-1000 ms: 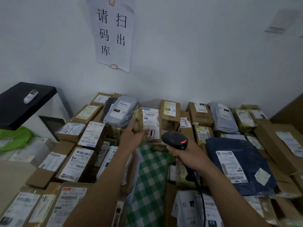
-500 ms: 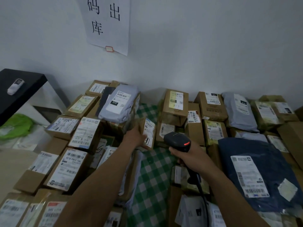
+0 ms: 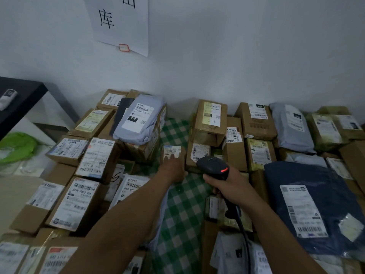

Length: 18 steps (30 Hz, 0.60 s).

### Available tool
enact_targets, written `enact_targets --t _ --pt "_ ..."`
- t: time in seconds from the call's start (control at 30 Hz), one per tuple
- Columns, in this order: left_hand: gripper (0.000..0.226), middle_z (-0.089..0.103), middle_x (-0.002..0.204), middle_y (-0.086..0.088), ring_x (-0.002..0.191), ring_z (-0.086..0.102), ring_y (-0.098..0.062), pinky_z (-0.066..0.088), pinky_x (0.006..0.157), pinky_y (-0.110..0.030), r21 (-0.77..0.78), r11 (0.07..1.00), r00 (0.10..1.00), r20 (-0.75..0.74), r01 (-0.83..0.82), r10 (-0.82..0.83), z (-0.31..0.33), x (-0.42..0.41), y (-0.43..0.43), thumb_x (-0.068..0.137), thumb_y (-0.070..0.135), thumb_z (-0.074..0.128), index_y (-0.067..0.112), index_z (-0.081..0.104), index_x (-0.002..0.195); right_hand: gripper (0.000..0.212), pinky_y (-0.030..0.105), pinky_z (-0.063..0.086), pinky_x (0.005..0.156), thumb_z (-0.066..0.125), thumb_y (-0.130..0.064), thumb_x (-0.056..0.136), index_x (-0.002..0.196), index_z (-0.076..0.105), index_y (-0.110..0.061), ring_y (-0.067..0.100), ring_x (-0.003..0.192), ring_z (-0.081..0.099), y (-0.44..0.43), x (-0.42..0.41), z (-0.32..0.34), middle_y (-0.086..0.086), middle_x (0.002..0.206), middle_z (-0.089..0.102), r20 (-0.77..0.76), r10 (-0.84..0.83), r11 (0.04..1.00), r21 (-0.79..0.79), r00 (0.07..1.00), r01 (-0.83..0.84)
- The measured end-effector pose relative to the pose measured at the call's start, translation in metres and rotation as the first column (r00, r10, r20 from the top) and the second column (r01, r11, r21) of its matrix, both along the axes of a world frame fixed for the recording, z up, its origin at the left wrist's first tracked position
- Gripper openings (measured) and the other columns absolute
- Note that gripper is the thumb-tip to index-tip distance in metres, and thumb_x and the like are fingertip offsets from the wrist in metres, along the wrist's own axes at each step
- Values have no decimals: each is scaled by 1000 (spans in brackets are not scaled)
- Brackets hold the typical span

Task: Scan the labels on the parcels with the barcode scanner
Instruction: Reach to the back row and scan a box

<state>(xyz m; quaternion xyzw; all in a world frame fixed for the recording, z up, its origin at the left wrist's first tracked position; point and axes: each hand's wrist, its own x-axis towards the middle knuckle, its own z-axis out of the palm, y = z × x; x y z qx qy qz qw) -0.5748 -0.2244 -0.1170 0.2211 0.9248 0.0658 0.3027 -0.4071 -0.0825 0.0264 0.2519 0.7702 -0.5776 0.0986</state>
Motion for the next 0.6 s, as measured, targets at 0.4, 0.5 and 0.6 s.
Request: enact_targets --t 0.4,0.5,0.6 --pt "57 0 167 -31 155 -2 -48 6 126 -55 -185 979 996 23 -84 90 15 17 7 112 31 30 -1 22 159 46 20 53 62 78 -32 92 135 61 -29 4 67 69 19 16 -2 -2 94 75 12 -57 998 -31 998 58" --pt "49 27 161 -31 151 18 -48 17 124 -53 -181 983 999 -47 11 -20 11 15 7 110 27 31 -1 42 148 47 24 54 66 80 -33 90 134 62 -31 7 69 69 26 22 -3 -4 102 76 4 -97 994 -53 995 97" --pt "36 57 135 -25 127 51 -39 43 106 -47 101 990 965 -252 96 -68 22 7 17 108 22 37 1 58 128 41 29 55 66 78 -32 92 130 64 -33 11 72 67 33 21 1 1 100 77 0 -147 988 -44 989 147"
